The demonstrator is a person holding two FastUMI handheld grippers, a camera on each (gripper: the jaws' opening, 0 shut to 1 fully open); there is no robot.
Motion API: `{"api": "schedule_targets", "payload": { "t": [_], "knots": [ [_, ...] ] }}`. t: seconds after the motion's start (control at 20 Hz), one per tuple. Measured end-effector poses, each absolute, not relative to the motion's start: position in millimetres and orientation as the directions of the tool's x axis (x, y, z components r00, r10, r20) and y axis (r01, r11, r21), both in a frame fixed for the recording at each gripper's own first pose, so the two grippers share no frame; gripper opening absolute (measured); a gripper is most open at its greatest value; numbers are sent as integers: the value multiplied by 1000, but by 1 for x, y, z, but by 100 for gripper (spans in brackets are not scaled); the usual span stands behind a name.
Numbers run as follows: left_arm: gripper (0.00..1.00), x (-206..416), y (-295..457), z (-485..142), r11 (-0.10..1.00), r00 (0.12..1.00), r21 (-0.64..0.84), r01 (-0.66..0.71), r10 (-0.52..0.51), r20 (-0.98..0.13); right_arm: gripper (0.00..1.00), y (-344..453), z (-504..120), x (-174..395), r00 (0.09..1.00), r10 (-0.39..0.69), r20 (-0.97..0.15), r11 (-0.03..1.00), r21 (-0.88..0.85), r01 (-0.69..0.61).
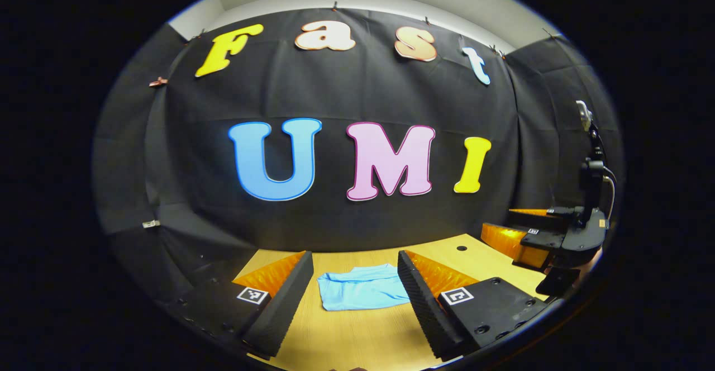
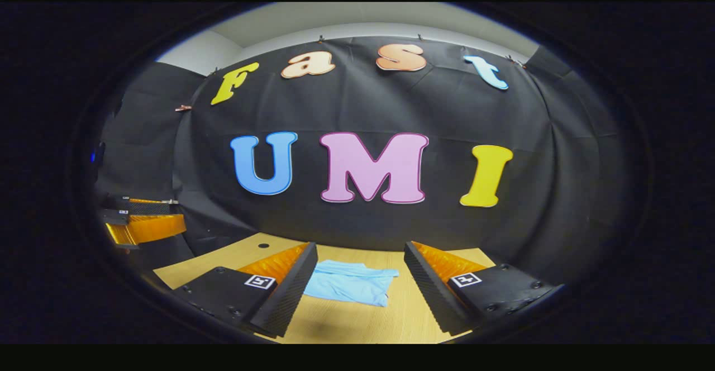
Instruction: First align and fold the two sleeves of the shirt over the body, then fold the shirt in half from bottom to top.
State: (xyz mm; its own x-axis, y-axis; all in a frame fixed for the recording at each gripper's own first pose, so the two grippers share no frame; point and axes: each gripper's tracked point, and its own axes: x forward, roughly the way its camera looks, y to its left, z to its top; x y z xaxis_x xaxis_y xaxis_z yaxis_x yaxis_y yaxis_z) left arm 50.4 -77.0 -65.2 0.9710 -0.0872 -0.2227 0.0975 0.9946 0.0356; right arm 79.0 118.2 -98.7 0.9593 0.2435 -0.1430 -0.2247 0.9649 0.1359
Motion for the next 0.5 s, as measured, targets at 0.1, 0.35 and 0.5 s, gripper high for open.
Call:
{"api": "schedule_targets", "payload": {
  "t": [0.1, 0.35, 0.5],
  "knots": [
    [96, 17, -63, -58, 998, 976, 13, 63, -59, -208, 97, 125, -85, 49, 957, 248, -148, 967, 93, -236],
    [97, -32, -26, -38, 999, 988, 36, -22, 27, -155, 96, 157, -45, 38, 959, 269, -88, 961, 92, -261],
    [97, -33, -16, -23, 999, 989, -7, -39, 38, -140, 97, 170, -29, 42, 956, 286, -64, 954, 112, -278]
  ]
}}
